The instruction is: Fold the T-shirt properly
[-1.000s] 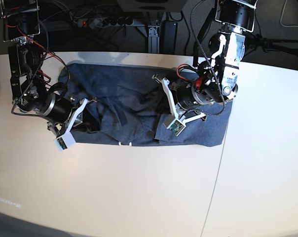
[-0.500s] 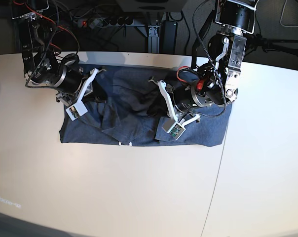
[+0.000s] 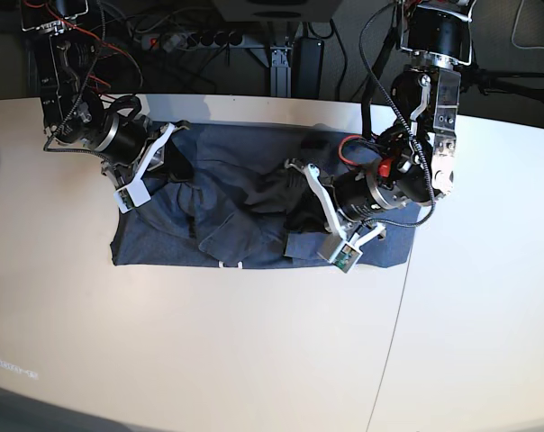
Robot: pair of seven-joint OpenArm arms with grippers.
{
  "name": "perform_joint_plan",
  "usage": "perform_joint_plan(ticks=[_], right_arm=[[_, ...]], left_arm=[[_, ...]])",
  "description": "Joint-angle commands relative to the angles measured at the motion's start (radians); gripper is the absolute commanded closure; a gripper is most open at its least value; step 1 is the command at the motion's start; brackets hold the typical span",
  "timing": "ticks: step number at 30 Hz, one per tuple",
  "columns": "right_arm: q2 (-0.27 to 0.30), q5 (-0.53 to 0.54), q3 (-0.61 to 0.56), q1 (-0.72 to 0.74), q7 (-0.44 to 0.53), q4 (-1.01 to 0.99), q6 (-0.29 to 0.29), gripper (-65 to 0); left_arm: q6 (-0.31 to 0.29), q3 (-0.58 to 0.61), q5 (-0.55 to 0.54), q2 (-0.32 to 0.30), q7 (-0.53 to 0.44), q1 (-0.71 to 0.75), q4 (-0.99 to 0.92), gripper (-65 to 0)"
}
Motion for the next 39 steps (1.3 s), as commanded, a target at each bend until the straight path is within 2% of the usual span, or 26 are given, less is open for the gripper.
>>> perform_joint_plan(ticks=[1, 7, 11, 15, 18, 24, 27, 28, 29, 35, 39], right_arm=[[0.011, 0.023, 0.006, 0.008, 0.012, 0.035, 0.077, 0.0], [0.011, 0.023, 0.026, 0.008, 0.01, 0.198, 0.077, 0.0], [0.011, 0.02, 0.136, 0.007, -0.004, 0.238, 0.076, 0.0], [0.012, 0.024, 0.304, 0.005, -0.038, 0.225, 0.076, 0.0], [0.032, 0.076, 0.4, 0.001, -0.065, 0.174, 0.076, 0.0], [0.062, 0.087, 0.448, 0.0, -0.071, 0.007, 0.076, 0.0], [0.061, 0.088, 0.448, 0.003, -0.07, -0.076, 0.076, -22.7], [0.061, 0.088, 0.448, 0.006, -0.067, -0.101, 0.076, -28.0], [0.061, 0.091, 0.448, 0.009, -0.066, -0.124, 0.076, -30.3], [0.061, 0.134, 0.429, 0.042, -0.082, -0.201, 0.076, -30.4], [0.06, 0.133, 0.358, 0.042, -0.082, -0.206, 0.077, -30.4]], left_arm=[[-0.038, -0.017, -0.02, 0.002, -0.011, -0.014, 0.021, 0.0], [-0.048, -0.088, -0.019, -0.034, -0.011, 0.002, 0.021, 0.0], [-0.052, -0.089, -0.016, -0.073, -0.011, 0.011, 0.021, 0.0], [-0.052, -0.089, -0.012, -0.112, -0.011, 0.015, 0.021, 0.0], [-0.052, -0.09, -0.011, -0.119, -0.011, 0.018, 0.021, 0.0], [-0.052, -0.09, -0.012, -0.119, -0.019, 0.018, 0.021, 0.0], [-0.052, -0.09, -0.011, -0.119, -0.019, 0.02, 0.021, 0.0], [-0.052, -0.09, -0.012, -0.119, -0.019, 0.021, 0.021, 0.0], [-0.052, -0.09, -0.011, -0.119, -0.019, 0.02, 0.021, 0.0], [-0.052, -0.09, -0.01, -0.119, -0.019, 0.021, 0.021, 0.0], [-0.052, -0.09, -0.008, -0.119, -0.019, 0.02, 0.021, 0.0]])
